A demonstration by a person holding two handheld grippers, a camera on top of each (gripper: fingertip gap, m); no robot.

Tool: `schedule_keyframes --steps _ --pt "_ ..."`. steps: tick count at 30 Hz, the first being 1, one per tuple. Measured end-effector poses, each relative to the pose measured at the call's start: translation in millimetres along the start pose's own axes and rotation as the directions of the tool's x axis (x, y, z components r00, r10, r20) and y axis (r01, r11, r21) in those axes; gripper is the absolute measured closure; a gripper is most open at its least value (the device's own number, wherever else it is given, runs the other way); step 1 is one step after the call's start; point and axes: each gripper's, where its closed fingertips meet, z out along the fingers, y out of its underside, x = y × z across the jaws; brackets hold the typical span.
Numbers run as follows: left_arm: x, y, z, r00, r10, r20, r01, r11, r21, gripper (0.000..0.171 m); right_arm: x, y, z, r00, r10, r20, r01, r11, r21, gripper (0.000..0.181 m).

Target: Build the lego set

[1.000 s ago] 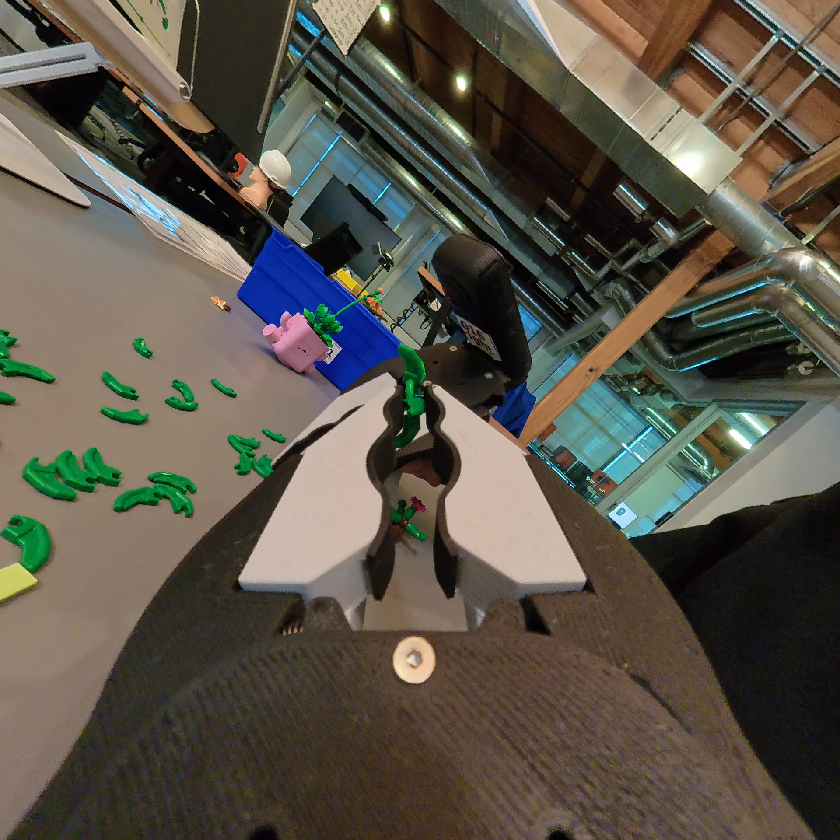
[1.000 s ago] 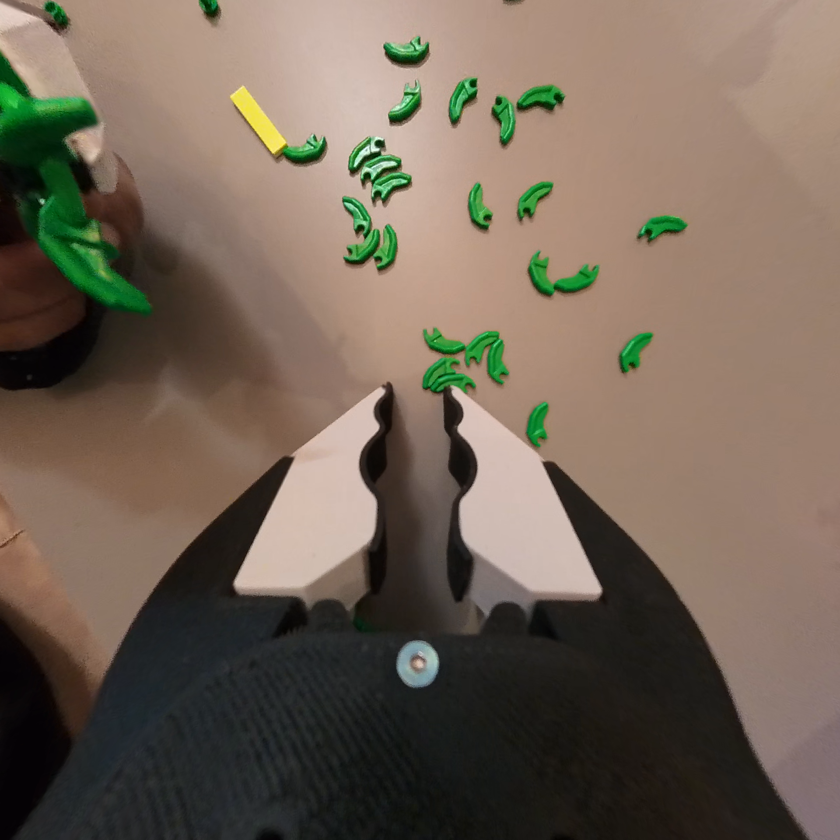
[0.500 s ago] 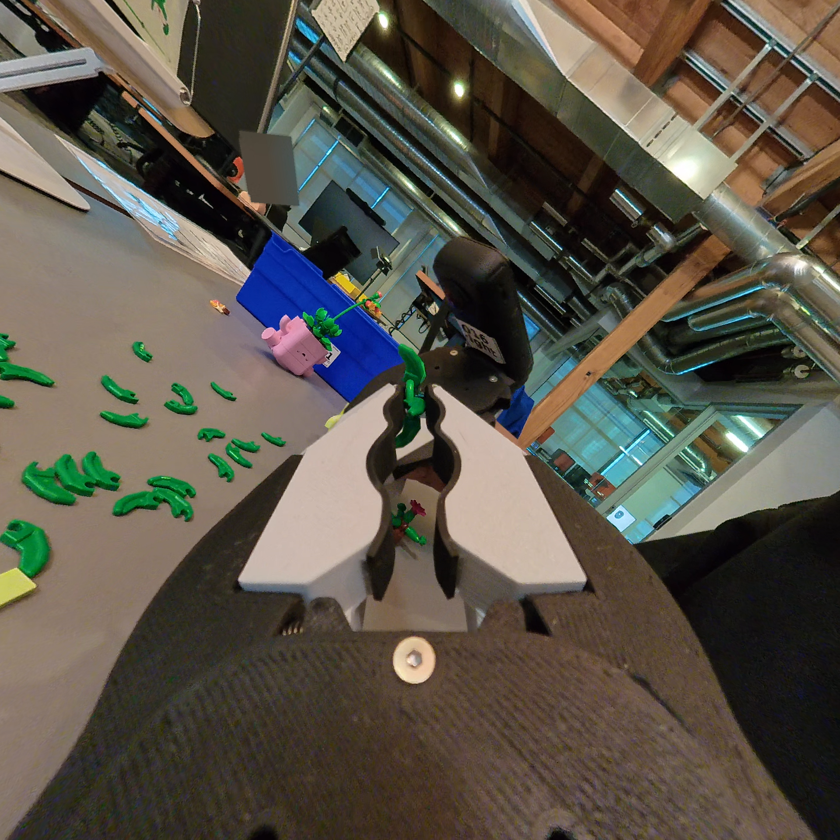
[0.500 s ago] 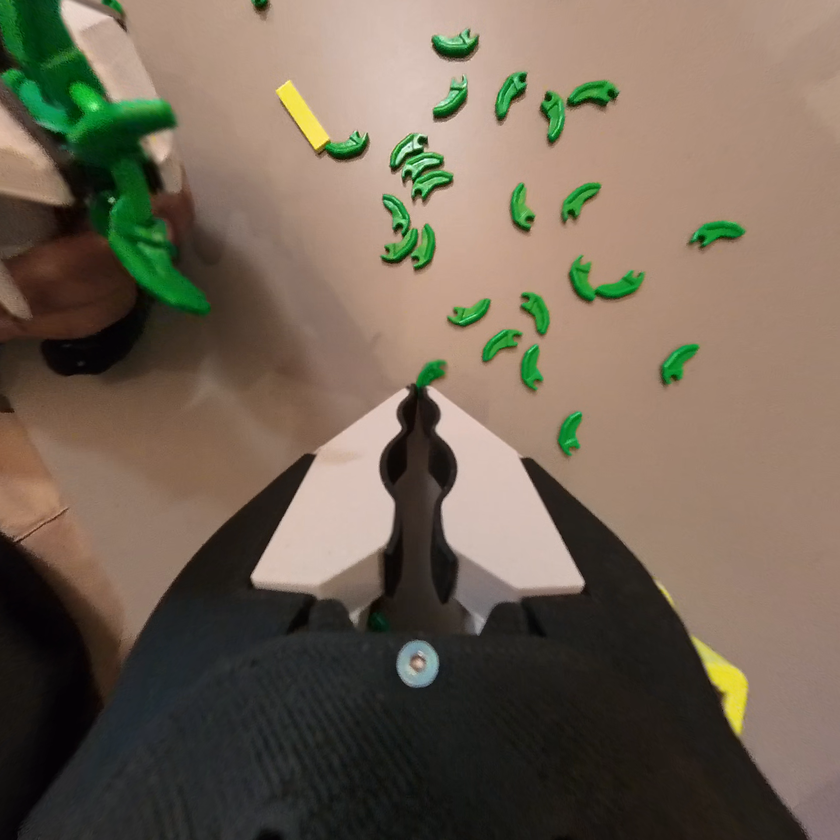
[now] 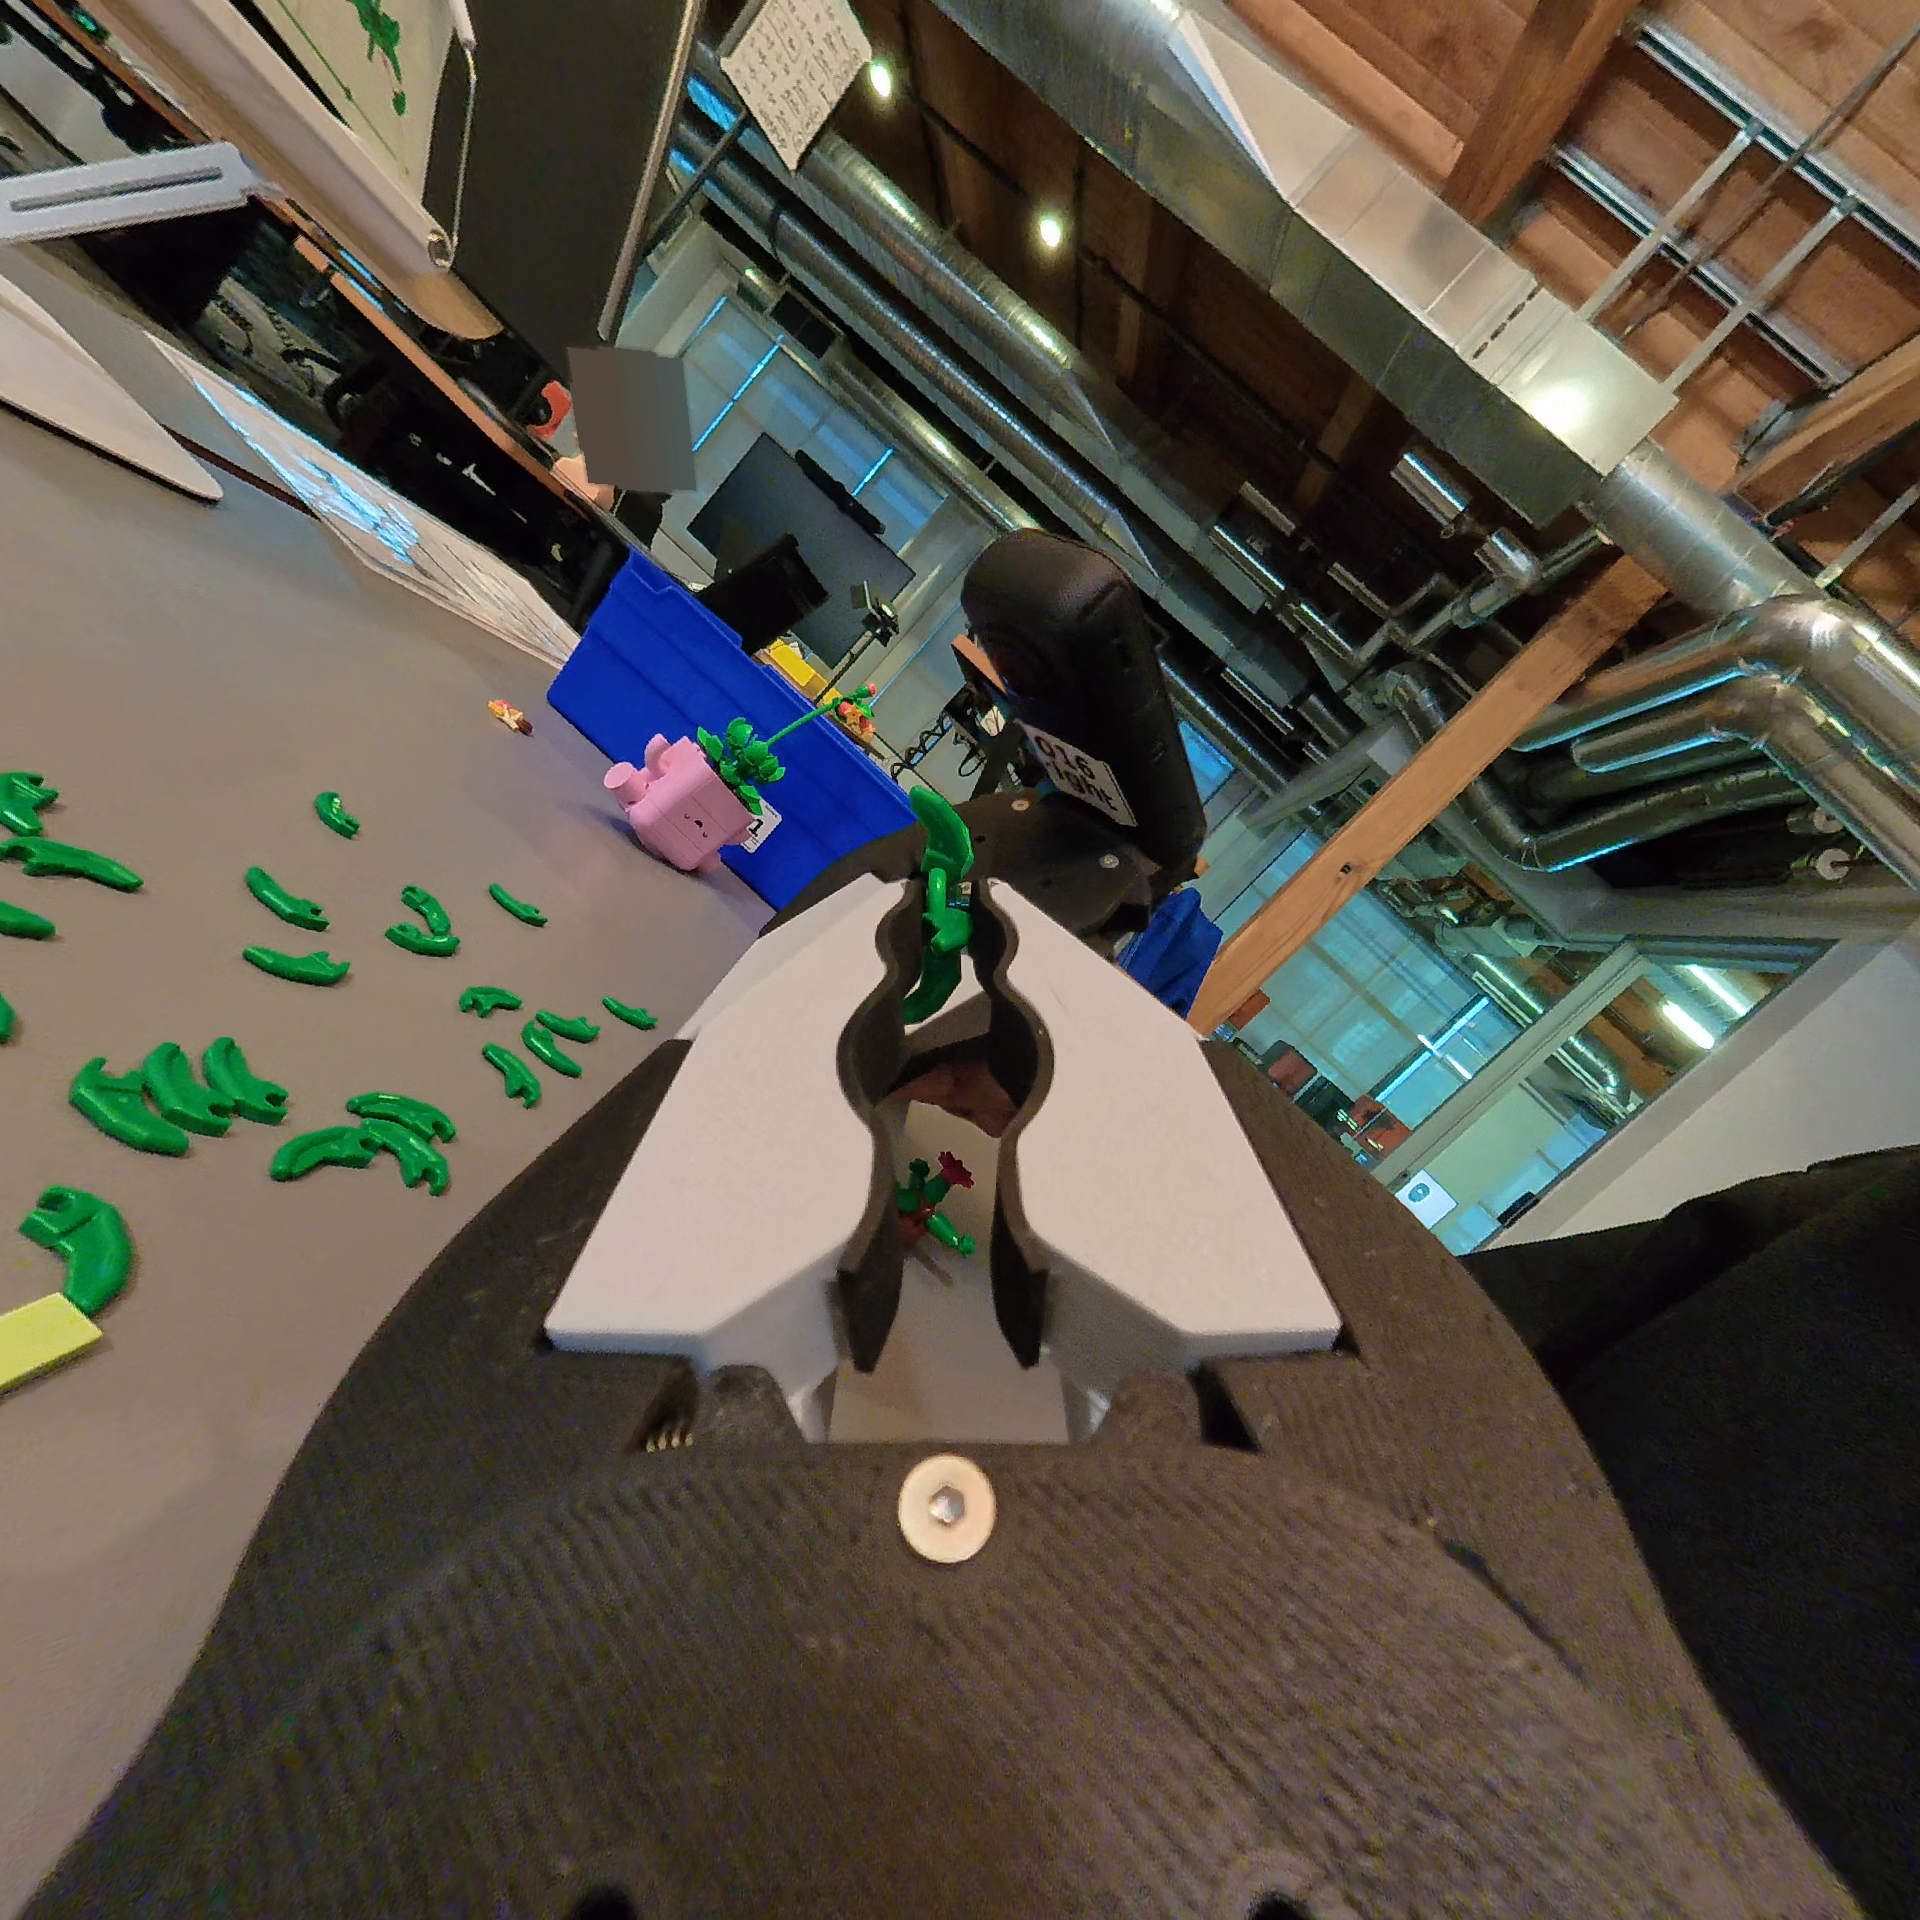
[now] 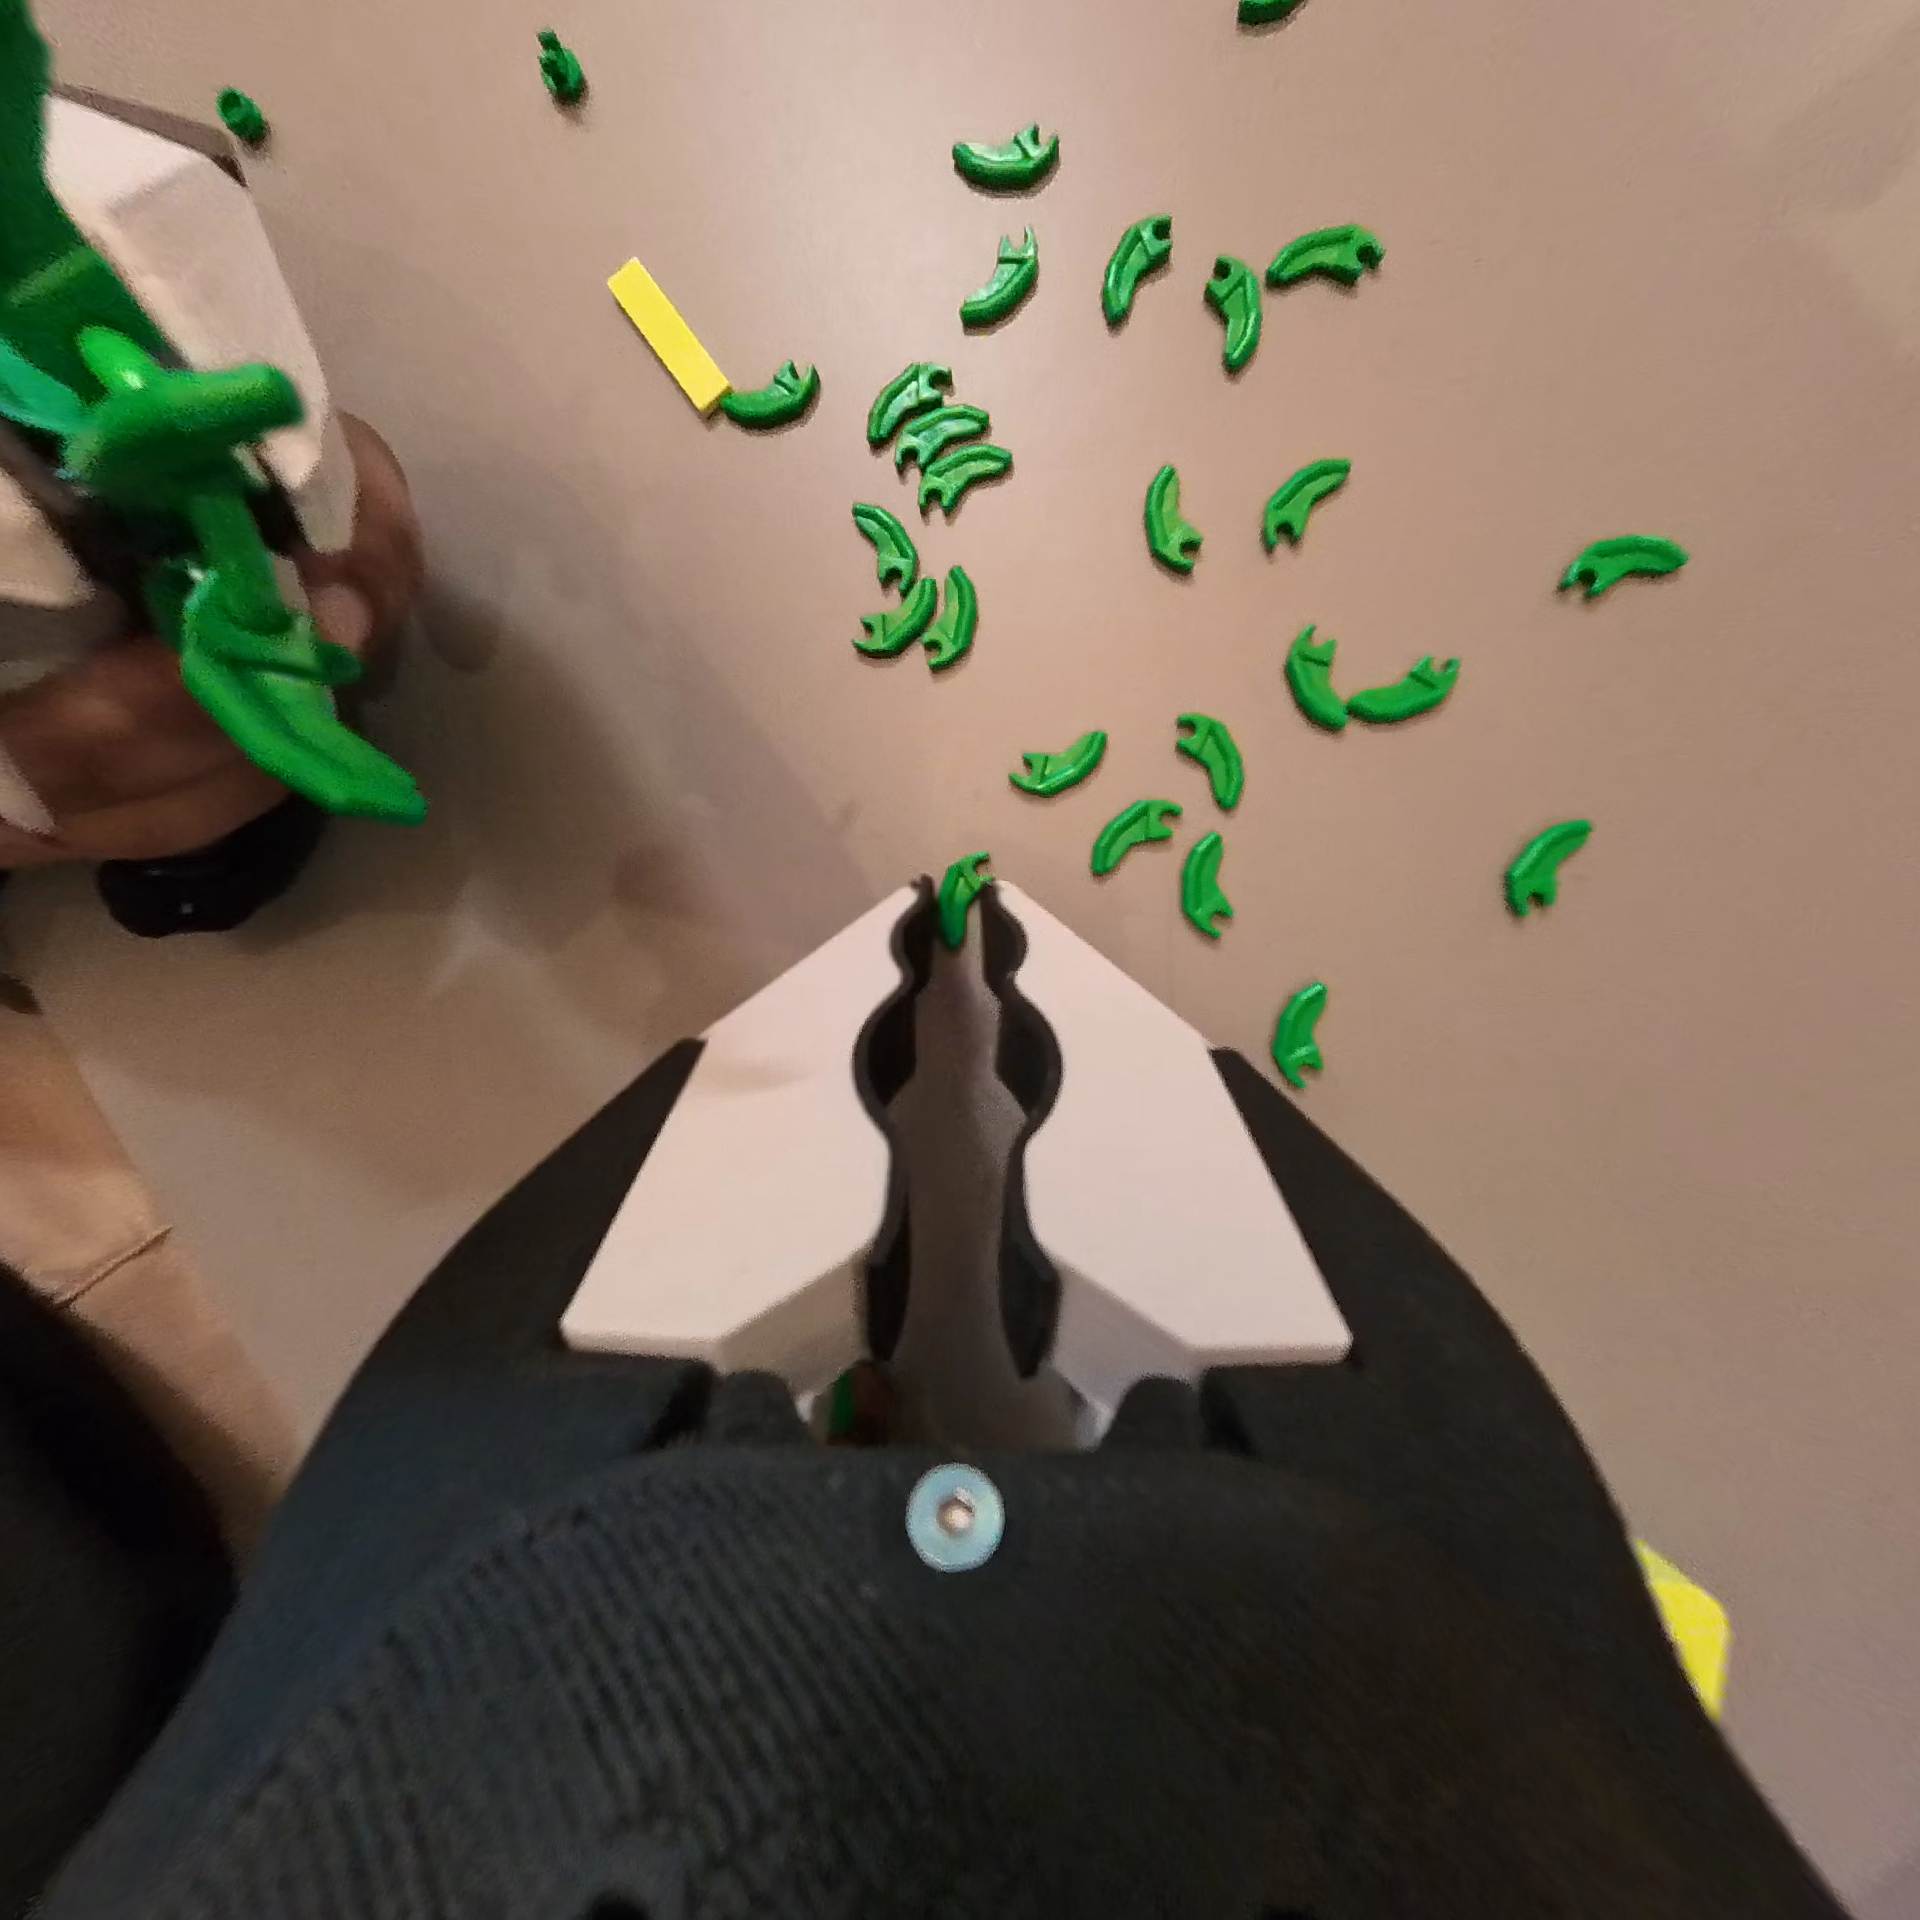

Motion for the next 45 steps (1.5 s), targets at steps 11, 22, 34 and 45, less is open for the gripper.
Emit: schedule_keyframes --steps 11,22,34,45 --pt "8.6 -6.0 -8.7 1.0 0.025 -0.005 -0.025 0.999 0.038 0.166 -106.1 34.0 -11.4 0.957 -0.26 0.127 0.268 0.962 -0.05 0.178" --pt "34.3 81.1 -24.7 0.963 0.24 0.124 -0.169 0.893 -0.417 0.166 -138.8 87.1 -51.3 0.983 -0.176 0.042 0.169 0.977 0.132 0.181" --pt "31.0 84.8 -41.5 0.956 0.204 0.209 -0.099 0.901 -0.423 0.166 -112.8 91.3 -62.4 1.0 -0.021 -0.009 0.022 0.971 0.238 0.174" --pt "27.2 78.2 -45.4 0.96 0.172 0.223 -0.075 0.919 -0.386 0.166 -100.0 49.5 -41.4 0.997 0.025 -0.074 0.001 0.94 0.34 0.159"
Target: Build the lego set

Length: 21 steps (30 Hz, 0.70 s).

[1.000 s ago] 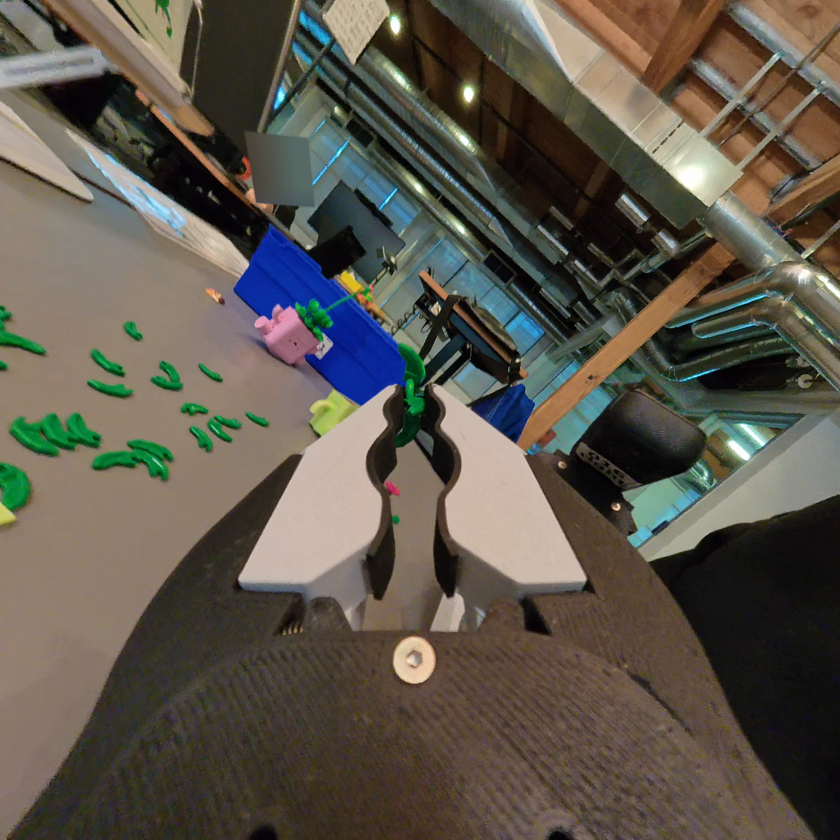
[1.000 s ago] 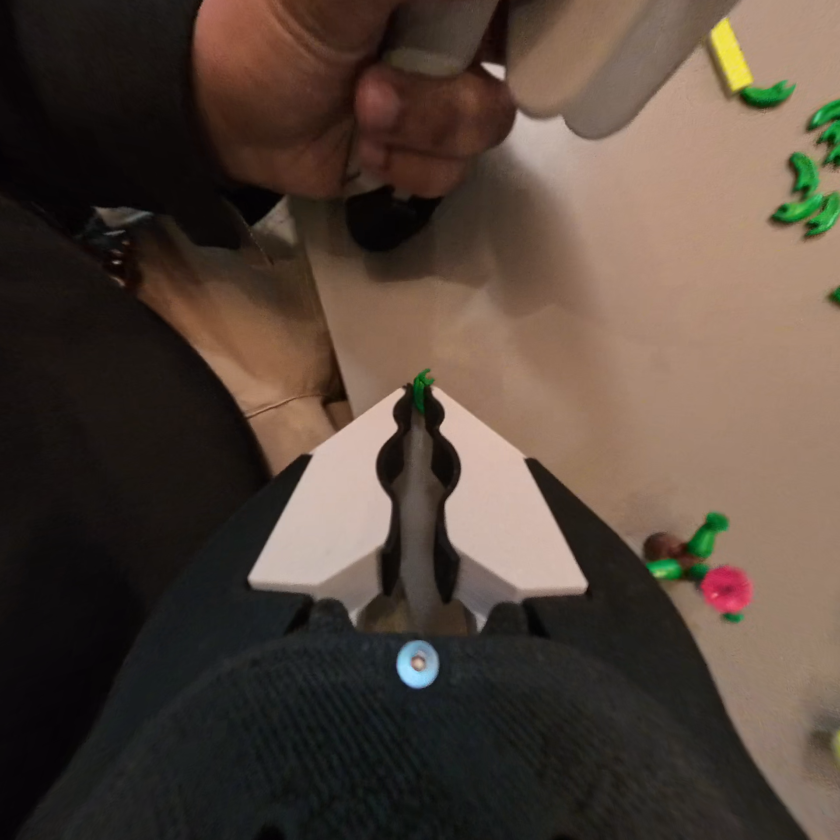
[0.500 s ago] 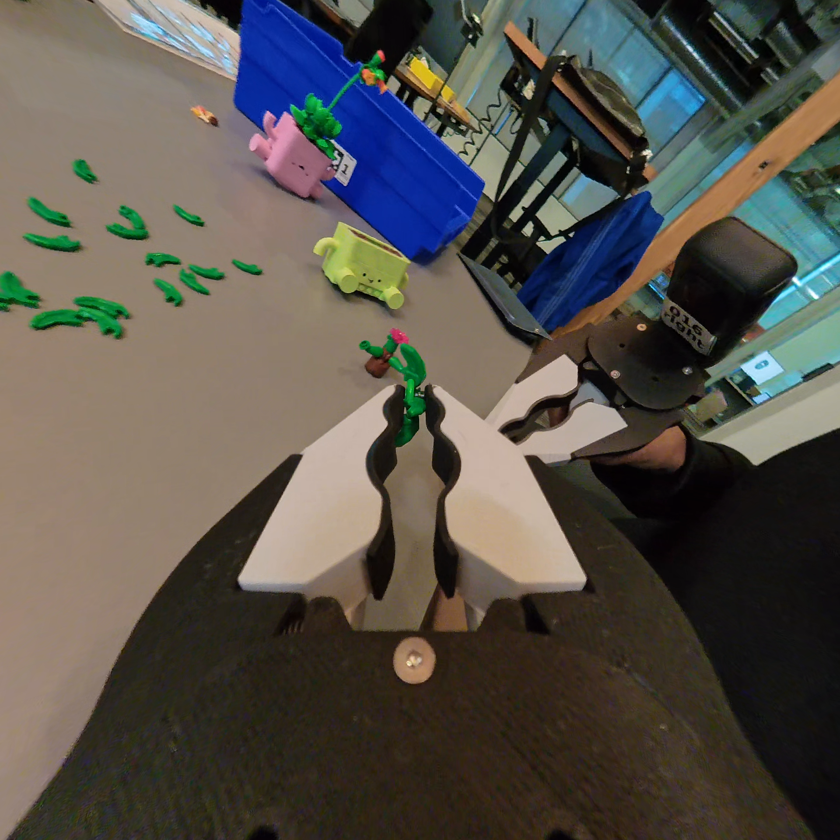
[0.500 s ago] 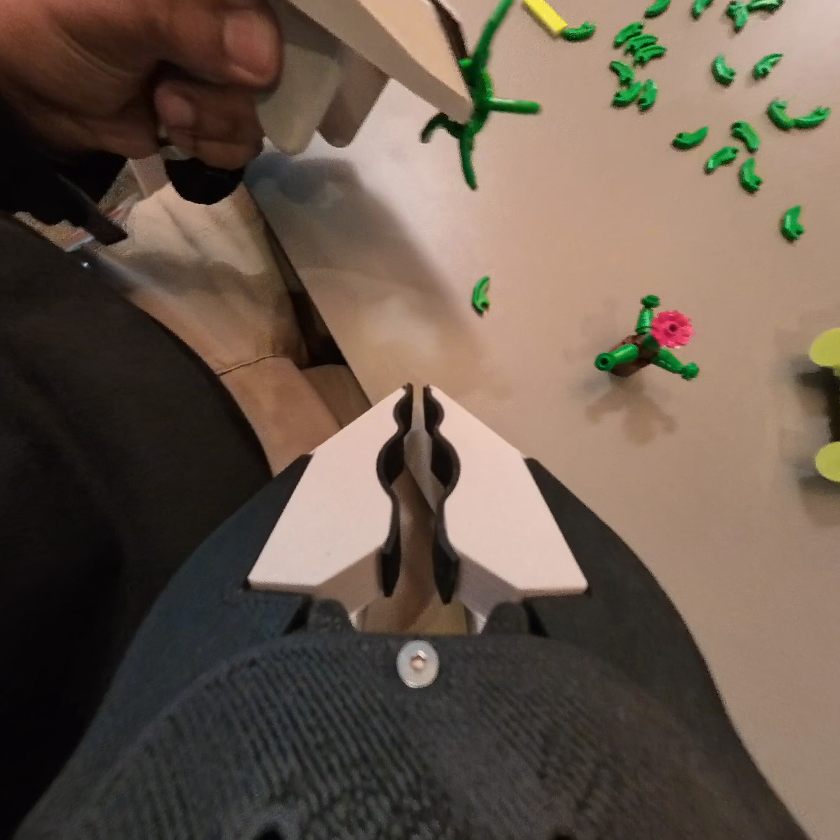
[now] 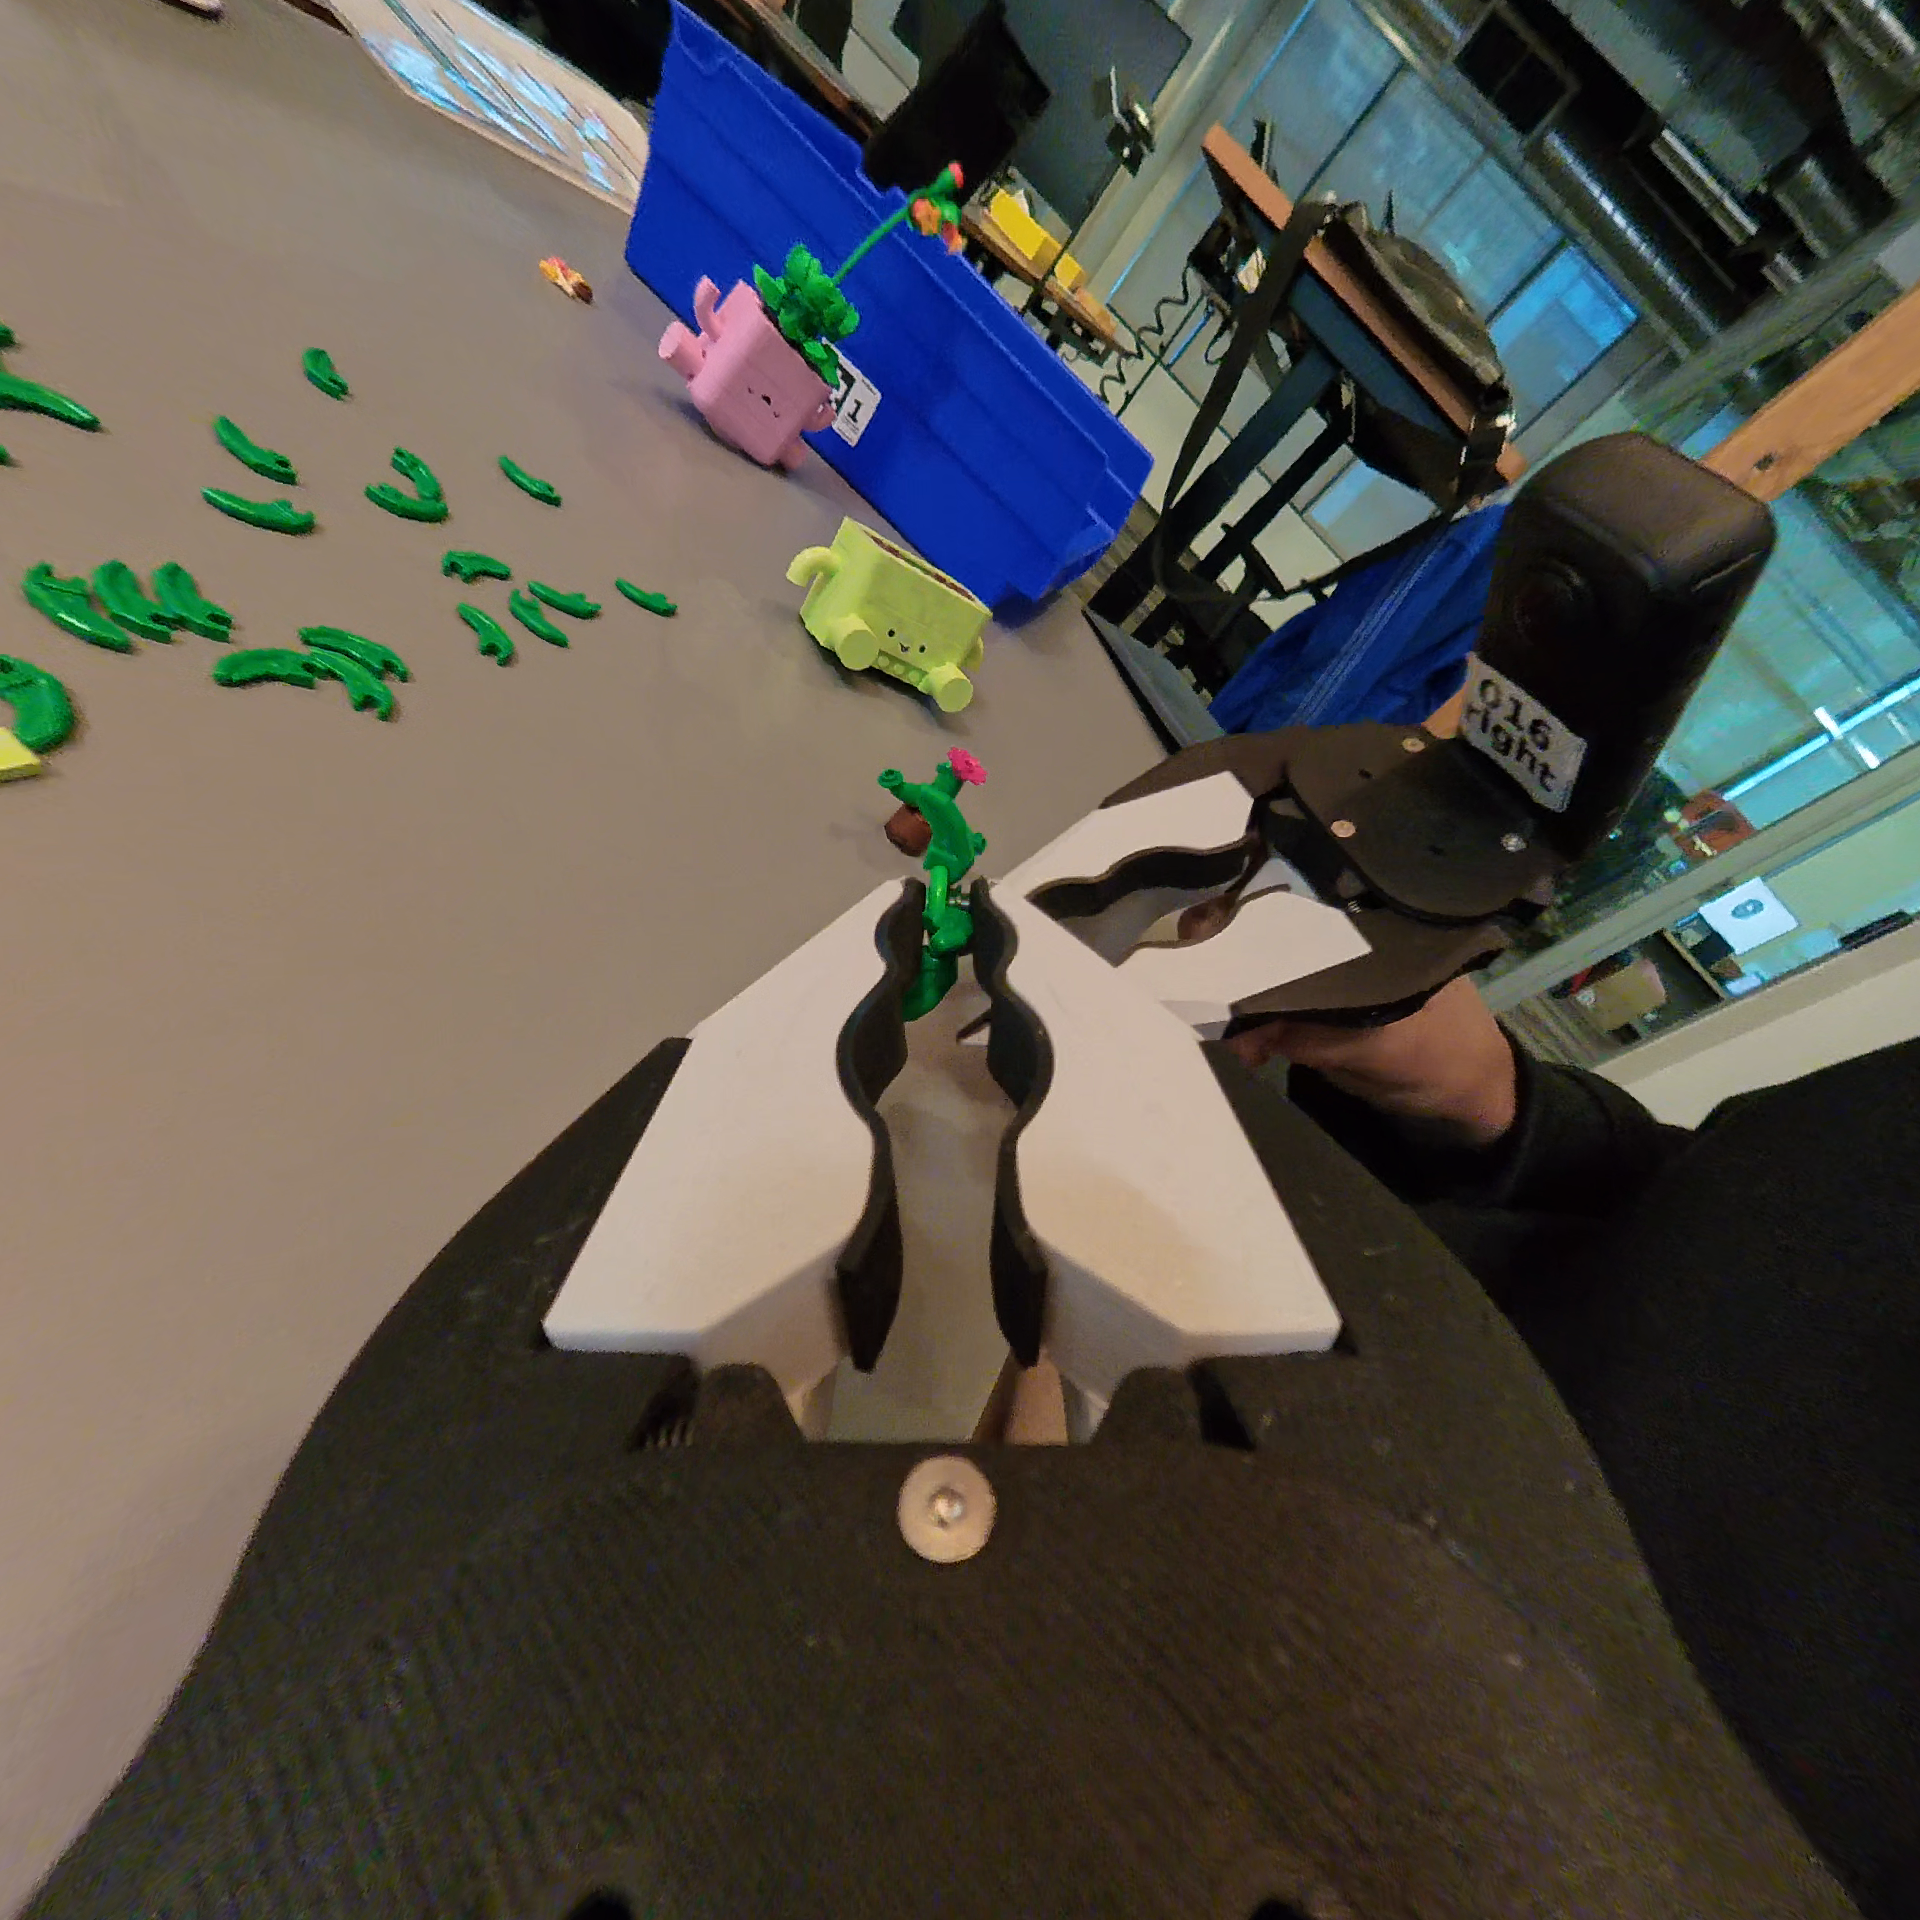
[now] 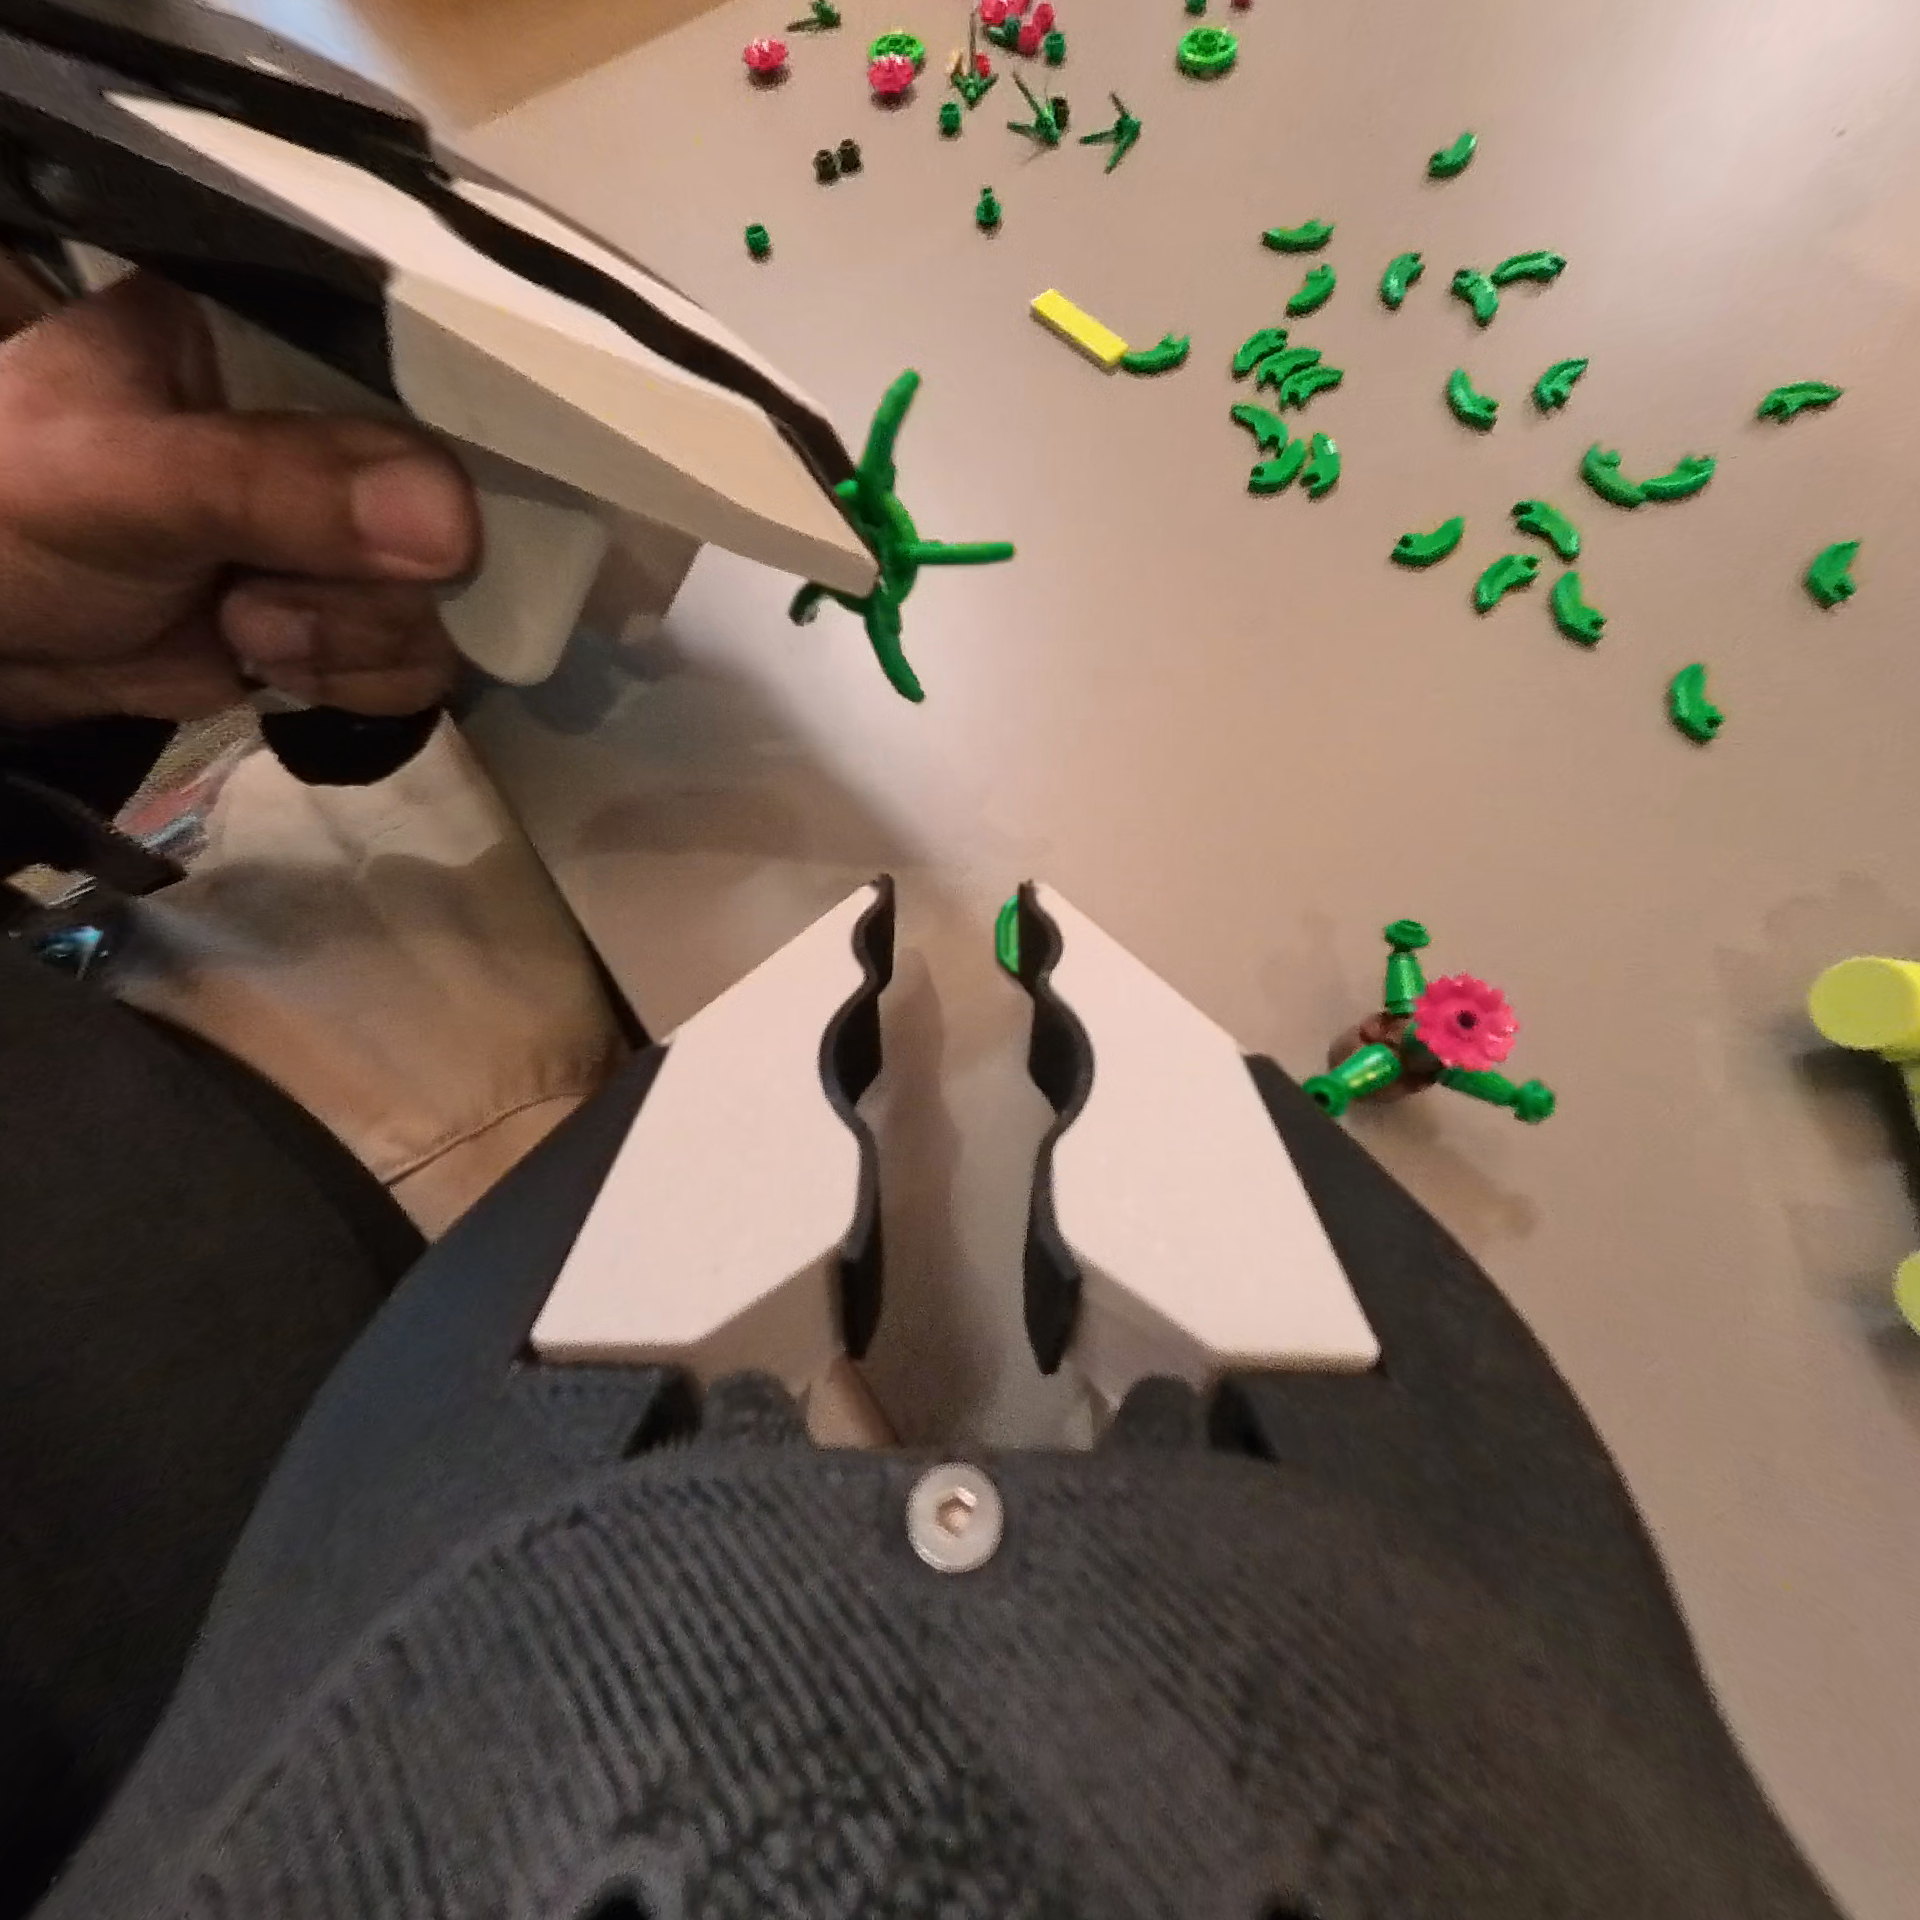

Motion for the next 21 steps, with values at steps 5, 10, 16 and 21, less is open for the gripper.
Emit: schedule_keyframes --steps 5,10,16,21 --pt "-2.7 -4.4 -3.8 1.0 -0.01 -0.002 0.01 1.0 0.017 0.166 -1.5 9.9 16.4 1.0 0.004 0.025 -0.002 0.994 -0.106 0.154" --pt "-3.0 -4.5 -4.2 0.999 -0.03 -0.019 0.031 0.999 0.022 0.166 -25.6 15.3 11.6 0.991 -0.005 0.135 0.022 0.992 -0.124 0.16" --pt "-2.7 -5.3 -4.7 0.999 -0.036 -0.028 0.036 0.999 0.028 0.166 -43.2 28.9 -7.8 0.977 -0.102 0.187 0.127 0.983 -0.131 0.161" --pt "-2.0 -12.2 -7.9 1.0 -0.017 -0.021 0.019 0.997 0.076 0.166 -43.3 28.1 -20.4 0.971 -0.196 0.14 0.207 0.976 -0.066 0.161"
